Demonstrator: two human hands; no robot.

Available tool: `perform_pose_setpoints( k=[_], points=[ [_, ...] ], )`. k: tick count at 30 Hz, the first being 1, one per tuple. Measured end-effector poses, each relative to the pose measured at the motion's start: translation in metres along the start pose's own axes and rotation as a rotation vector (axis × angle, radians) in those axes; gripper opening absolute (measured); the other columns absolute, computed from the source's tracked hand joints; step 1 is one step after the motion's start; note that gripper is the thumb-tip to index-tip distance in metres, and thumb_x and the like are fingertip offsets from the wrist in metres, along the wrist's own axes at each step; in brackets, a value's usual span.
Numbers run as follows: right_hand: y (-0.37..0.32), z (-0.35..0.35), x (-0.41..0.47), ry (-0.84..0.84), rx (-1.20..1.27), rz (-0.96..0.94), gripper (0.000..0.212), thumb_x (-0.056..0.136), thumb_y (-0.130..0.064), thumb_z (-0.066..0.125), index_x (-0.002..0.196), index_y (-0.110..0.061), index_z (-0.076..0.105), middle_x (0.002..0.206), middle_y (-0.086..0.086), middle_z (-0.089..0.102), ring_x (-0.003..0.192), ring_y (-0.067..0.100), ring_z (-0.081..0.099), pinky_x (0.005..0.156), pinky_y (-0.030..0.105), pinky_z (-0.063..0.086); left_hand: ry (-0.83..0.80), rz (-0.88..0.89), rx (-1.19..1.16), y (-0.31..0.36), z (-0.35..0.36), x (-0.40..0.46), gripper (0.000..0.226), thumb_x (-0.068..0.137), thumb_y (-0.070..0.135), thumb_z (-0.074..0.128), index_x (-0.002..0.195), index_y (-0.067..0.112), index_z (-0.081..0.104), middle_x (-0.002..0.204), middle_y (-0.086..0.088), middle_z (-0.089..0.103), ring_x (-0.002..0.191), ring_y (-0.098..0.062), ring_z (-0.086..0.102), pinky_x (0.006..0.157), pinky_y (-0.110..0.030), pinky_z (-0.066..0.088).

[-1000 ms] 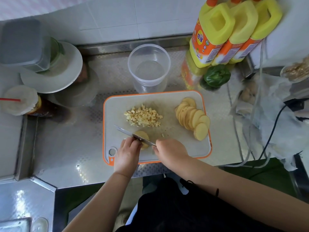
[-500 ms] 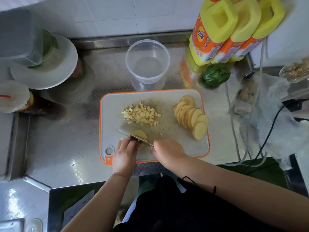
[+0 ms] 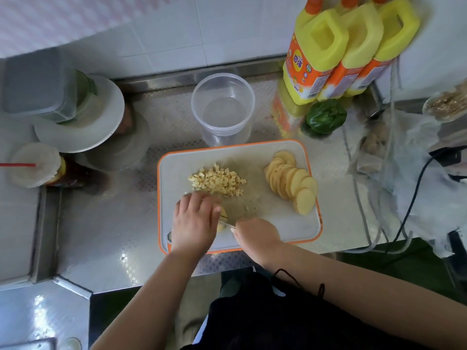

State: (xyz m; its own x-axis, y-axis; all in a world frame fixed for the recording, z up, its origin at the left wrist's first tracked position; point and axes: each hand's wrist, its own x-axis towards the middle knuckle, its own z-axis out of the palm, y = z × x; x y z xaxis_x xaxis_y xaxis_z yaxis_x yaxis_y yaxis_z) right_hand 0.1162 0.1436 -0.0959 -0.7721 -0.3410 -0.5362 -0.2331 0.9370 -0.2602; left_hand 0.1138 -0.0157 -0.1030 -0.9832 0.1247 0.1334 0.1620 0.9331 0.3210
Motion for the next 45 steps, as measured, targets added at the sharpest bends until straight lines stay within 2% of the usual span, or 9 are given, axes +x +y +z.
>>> perform_pose_setpoints(
  k=[2,5,14,17,20,22,28,36,45],
  points=[
    [-0.003,0.002,-0.003,0.012,-0.009,0.029,0.022,0.100,-0.020,0.043,0.105,-0.007,0.061,0.097,0.011,0.067,0.090,0.031,0.064,0.062,0.031,0.034,-0.446,0.014,0.202,0.010,-0.013,0.035,0.063,0.101,0.052,0.015,0.112,0.020,0.069,0.117,-0.003,0.062,0.115,-0.024,0.046,0.098,-0.040,0.034],
    [-0.008,0.001,-0.004,-0.021,0.004,0.061,0.016,0.098,-0.013,0.047,0.106,-0.007,0.059,0.098,0.010,0.067,0.089,0.030,0.064,0.061,0.030,0.034,-0.799,0.061,0.354,0.020,-0.018,0.058,0.070,0.103,0.054,0.008,0.125,0.017,0.062,0.125,-0.008,0.060,0.124,-0.025,0.043,0.104,-0.039,0.030],
    [-0.005,-0.010,-0.011,0.037,0.030,0.020,0.033,0.103,-0.029,0.036,0.103,-0.007,0.059,0.076,0.006,0.058,0.063,0.026,0.051,0.047,0.027,0.025,-1.028,0.048,0.364,0.026,-0.017,0.070,0.063,0.103,0.053,0.002,0.150,0.033,0.038,0.144,-0.010,0.048,0.141,-0.029,0.028,0.115,-0.046,0.022],
    [-0.004,-0.012,-0.016,0.086,0.046,-0.002,0.035,0.103,-0.034,0.034,0.102,-0.007,0.056,0.088,0.010,0.064,0.073,0.029,0.059,0.057,0.030,0.035,-0.797,0.102,0.313,0.029,-0.030,0.068,0.063,0.100,0.056,0.009,0.138,0.031,0.053,0.133,-0.007,0.052,0.129,-0.027,0.038,0.106,-0.042,0.029],
    [0.002,-0.015,-0.019,0.126,0.086,0.005,0.034,0.102,-0.037,0.035,0.098,-0.009,0.054,0.075,0.006,0.055,0.066,0.028,0.052,0.056,0.030,0.033,0.048,0.154,-0.127,0.026,-0.045,0.038,0.042,0.101,0.043,0.040,0.100,0.010,0.066,0.102,-0.007,0.061,0.098,-0.026,0.054,0.085,-0.037,0.043],
    [0.005,-0.016,-0.019,0.113,0.126,0.002,0.033,0.102,-0.037,0.036,0.095,-0.011,0.053,0.073,0.004,0.053,0.067,0.026,0.052,0.056,0.030,0.032,0.325,0.043,-0.314,0.013,-0.039,0.000,0.031,0.102,0.026,0.049,0.091,0.002,0.063,0.093,-0.010,0.061,0.085,-0.024,0.056,0.074,-0.035,0.048],
    [0.002,-0.014,-0.017,0.027,0.134,-0.014,0.029,0.102,-0.036,0.037,0.088,-0.015,0.051,0.062,-0.003,0.036,0.061,0.024,0.043,0.044,0.030,0.020,-0.001,-0.185,-0.282,-0.011,0.024,-0.064,0.027,0.093,0.030,0.054,0.098,0.009,0.070,0.102,-0.002,0.059,0.078,-0.029,0.065,0.062,-0.035,0.055],
    [-0.004,-0.012,-0.018,0.010,0.068,-0.008,0.028,0.102,-0.029,0.038,0.101,-0.009,0.058,0.079,0.006,0.055,0.076,0.030,0.055,0.059,0.032,0.033,-0.064,-0.280,-0.273,-0.013,0.032,-0.051,0.008,0.088,0.012,0.069,0.089,0.005,0.072,0.093,-0.010,0.066,0.074,-0.032,0.065,0.060,-0.035,0.051],
    [-0.002,-0.004,-0.008,-0.029,0.048,-0.010,0.015,0.098,-0.018,0.046,0.100,-0.010,0.059,0.064,-0.003,0.036,0.068,0.023,0.047,0.059,0.031,0.034,0.017,-0.288,-0.295,-0.013,0.042,-0.054,0.003,0.084,0.002,0.071,0.087,0.004,0.072,0.093,-0.007,0.066,0.075,-0.029,0.063,0.065,-0.025,0.041]
  ],
)
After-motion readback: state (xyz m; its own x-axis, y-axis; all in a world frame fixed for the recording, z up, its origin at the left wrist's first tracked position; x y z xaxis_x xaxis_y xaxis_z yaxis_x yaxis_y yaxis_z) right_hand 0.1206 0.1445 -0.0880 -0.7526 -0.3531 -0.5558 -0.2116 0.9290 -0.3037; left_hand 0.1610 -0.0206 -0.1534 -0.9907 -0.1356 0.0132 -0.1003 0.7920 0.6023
